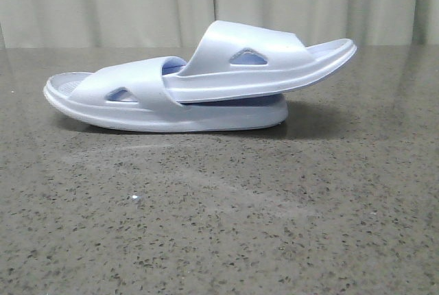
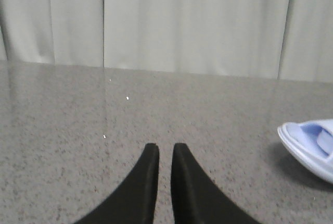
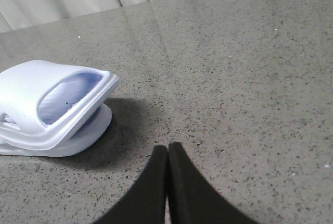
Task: Insert blue slippers together front up
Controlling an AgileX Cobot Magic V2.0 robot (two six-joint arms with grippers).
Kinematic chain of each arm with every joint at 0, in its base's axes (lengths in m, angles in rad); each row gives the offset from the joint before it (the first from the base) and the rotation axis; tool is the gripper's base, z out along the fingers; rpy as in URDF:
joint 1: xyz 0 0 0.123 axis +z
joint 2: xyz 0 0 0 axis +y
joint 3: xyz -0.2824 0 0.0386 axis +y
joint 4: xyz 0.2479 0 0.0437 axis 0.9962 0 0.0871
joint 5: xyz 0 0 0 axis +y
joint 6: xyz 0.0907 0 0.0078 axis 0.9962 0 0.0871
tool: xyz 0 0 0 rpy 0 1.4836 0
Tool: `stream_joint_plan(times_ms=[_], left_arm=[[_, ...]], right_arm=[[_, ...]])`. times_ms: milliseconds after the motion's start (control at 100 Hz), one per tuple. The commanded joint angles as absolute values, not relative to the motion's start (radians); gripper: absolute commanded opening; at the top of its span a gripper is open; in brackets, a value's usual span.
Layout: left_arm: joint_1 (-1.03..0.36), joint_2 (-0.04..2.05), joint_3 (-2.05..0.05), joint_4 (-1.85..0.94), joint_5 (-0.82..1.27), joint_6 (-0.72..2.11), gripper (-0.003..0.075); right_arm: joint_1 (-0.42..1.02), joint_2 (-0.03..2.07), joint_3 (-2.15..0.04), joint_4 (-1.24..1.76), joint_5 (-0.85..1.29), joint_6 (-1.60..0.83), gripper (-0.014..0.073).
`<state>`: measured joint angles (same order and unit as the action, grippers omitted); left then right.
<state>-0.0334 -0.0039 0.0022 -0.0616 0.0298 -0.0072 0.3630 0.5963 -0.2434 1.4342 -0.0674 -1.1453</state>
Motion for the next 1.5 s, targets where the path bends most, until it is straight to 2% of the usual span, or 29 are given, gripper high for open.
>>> stream_joint_plan(times_ms=[0, 150, 1490], left_arm=[[-0.008, -0.034, 0.011, -0.068, -0.049, -0.020, 0.0015], [0.026, -0.034, 0.013, -0.063, -0.033, -0.020, 0.0015], [0.026, -0.034, 0.011, -0.050, -0.024, -0.018, 0.0015]], right_arm=[[0.363, 0.595, -0.270, 1.428, -0.076, -1.158, -0.0078], [0.363, 0.595, -0.270, 1.428, -0.076, -1.158, -0.0078], [0.363, 0.595, -0.270, 1.416, -0.105, -1.158, -0.0078]])
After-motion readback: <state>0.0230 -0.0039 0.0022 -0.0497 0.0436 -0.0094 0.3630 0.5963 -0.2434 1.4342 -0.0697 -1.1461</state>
